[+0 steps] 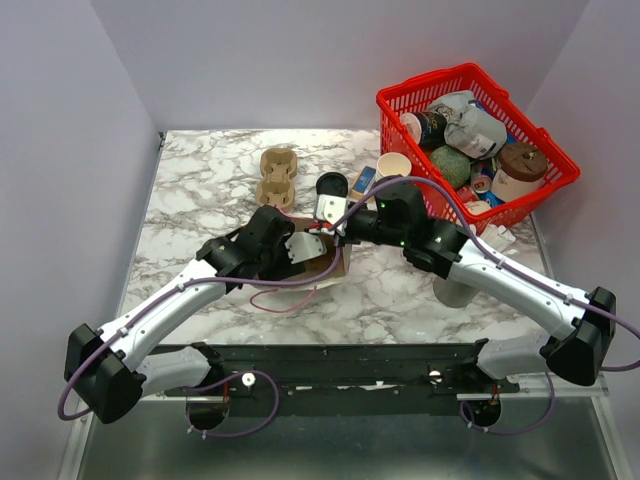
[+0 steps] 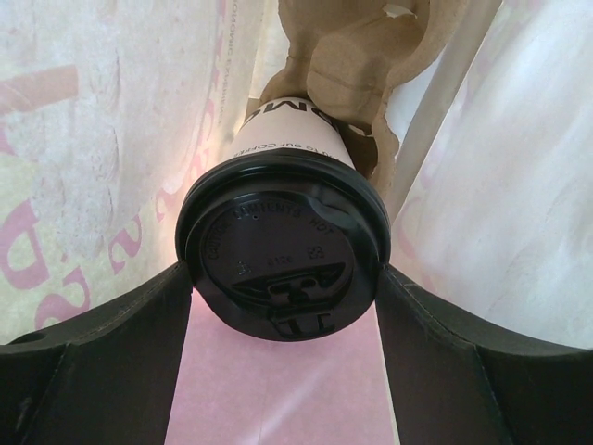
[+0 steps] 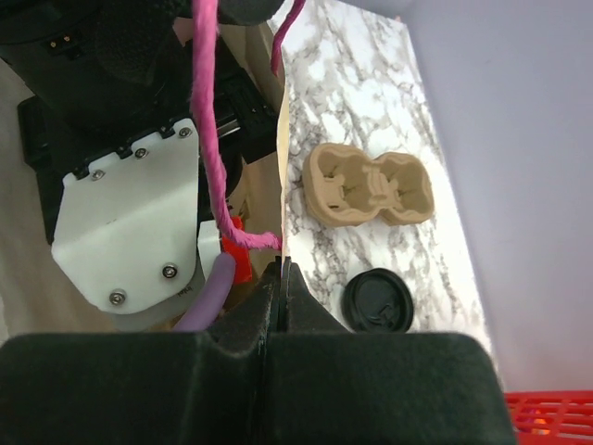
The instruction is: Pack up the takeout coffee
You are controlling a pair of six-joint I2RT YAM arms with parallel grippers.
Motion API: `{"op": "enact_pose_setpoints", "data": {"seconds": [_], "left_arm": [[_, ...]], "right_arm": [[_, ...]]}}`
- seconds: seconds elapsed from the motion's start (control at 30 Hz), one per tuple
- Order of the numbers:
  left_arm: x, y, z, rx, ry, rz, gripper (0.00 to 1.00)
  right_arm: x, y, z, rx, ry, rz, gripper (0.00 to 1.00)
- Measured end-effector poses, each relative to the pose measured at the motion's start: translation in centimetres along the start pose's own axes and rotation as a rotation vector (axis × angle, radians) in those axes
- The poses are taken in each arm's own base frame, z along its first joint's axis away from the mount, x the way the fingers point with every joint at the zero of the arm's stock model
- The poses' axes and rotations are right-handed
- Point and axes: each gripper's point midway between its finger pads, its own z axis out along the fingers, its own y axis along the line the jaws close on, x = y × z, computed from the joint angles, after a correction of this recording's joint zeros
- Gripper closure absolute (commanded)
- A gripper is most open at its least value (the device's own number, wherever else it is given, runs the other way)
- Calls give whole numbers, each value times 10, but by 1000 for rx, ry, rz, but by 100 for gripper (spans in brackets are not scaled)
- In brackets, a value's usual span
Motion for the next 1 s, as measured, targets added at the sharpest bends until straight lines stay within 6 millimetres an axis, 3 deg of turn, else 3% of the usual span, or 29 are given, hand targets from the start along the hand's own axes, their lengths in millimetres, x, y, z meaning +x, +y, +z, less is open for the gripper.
{"op": "enact_pose_setpoints", "data": {"seconds": [0.23,0.4,0.67,0.8,1.0], "left_arm": [[-11,-13,-8,74,-62,-48,100],[-21,-11,-25,57,-150,-98,100],[-32,-16,-29,96,-222,-77,100],[-31,-16,-29,98,-216,-59,100],[-36,-10,-36,105,-204,-39,100]], "right_arm": [[-6,-2,-5,41,-17,-62,100],[-5,-3,-5,78,-13,-49,100],[7,-13,6,153,39,22,100],[9,-23,10,194,51,-20,100],[-5,-45,5,281,12,-124,100]]}}
